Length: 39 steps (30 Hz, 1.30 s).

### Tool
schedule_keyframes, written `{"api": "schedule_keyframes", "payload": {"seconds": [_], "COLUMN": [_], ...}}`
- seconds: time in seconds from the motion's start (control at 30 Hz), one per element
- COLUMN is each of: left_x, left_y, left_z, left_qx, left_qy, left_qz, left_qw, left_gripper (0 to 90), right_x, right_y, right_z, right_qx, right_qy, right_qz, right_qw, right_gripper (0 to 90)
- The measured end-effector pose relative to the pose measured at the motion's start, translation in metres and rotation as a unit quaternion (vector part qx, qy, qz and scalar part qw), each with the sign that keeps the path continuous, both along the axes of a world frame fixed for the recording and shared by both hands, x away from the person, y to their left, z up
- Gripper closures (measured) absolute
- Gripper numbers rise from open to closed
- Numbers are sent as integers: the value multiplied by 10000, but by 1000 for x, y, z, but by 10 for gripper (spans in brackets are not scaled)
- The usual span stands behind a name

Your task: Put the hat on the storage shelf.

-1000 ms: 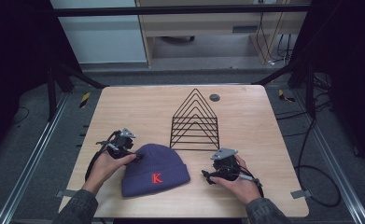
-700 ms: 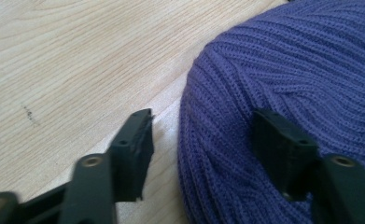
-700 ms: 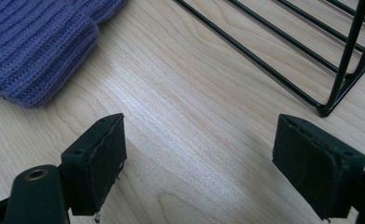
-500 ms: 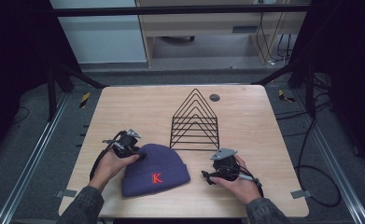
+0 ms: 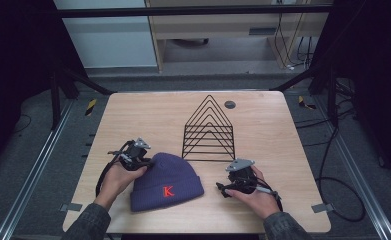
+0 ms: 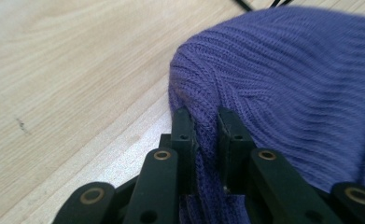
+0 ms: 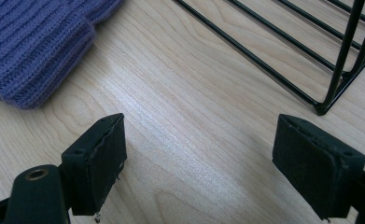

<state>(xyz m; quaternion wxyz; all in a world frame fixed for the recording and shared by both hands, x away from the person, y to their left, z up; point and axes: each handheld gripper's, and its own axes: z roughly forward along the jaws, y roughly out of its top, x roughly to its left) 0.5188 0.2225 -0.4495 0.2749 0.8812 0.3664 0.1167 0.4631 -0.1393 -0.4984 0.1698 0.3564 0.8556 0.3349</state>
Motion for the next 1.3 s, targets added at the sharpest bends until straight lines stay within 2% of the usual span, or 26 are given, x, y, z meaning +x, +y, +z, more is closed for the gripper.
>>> {"api": "schedule_keyframes", "payload": {"seconds": [0.13,0.2,0.4,0.53,0.6,0.93,1.3], "left_x": [-11,-20,-32,-42,-50,-62,-69], "left_y": [3,3,-2,-8,-10,-18,-24], "left_z": [13,23,37,46,55,76,91], "left_qx": [-258,-315,-293,-279,-308,-390,-448], "left_qy": [-256,-427,-664,-860,-987,-1182,-1344], "left_qz": [8,-81,-287,-406,-478,-753,-913], "left_qw": [9993,9986,9970,9951,9935,9894,9857], "left_gripper": [794,795,796,797,798,798,801], "right_x": [0,0,0,0,1,1,1], "right_y": [0,0,0,0,-1,-2,-4], "right_z": [0,0,0,-1,-1,-2,0], "right_qx": [-20,-24,-33,-43,-73,-53,-1], "right_qy": [-17,-11,-11,-20,-30,12,-28], "right_qz": [-19,-20,-21,-28,-28,-91,-120], "right_qw": [10000,10000,10000,10000,10000,9999,9999], "right_gripper": [178,178,178,179,186,166,163]}}
